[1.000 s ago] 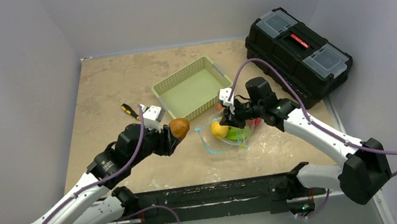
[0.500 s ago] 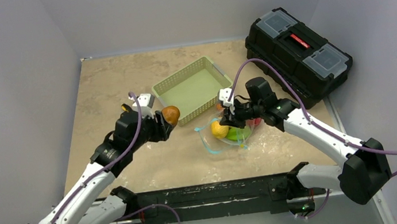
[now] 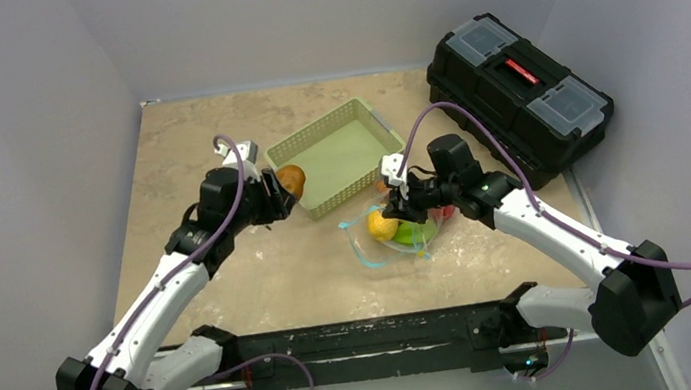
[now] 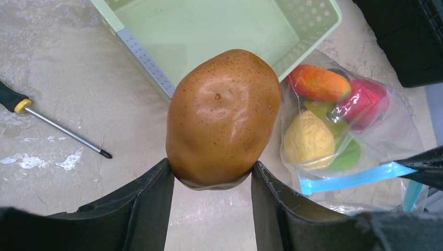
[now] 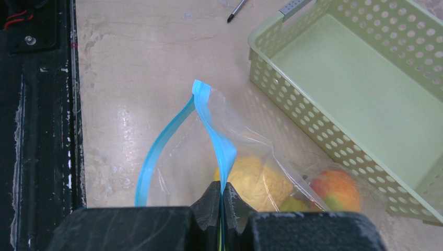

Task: Open the zip-top bag and remove the fake food
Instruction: Place the fake vegetable in the bin.

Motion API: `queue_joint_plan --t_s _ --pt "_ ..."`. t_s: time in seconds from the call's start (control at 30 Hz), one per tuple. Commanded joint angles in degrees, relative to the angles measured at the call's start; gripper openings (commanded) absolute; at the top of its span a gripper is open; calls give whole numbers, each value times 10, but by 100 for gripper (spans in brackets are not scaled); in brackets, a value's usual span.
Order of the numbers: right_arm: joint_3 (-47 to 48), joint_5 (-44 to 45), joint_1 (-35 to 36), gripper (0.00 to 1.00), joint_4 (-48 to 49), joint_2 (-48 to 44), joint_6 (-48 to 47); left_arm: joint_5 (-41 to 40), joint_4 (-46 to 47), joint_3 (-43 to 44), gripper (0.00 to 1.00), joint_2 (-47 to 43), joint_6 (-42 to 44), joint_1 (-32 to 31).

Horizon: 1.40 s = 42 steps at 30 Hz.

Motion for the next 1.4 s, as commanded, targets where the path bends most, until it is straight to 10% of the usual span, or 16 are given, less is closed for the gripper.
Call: queue_joint_plan --t_s 0.0,0.43,0.97,1.37 --pt "-1 -6 -4 0 8 -10 -10 20 21 60 0 49 -20 24" --pt "-1 -7 -4 0 8 -9 -11 52 -9 156 0 198 -3 27" --pt "-2 -5 -4 0 8 -7 -13 65 -28 210 58 304 14 27" --pt "-2 -7 -4 0 6 -8 -14 58 -18 192 80 243 18 27"
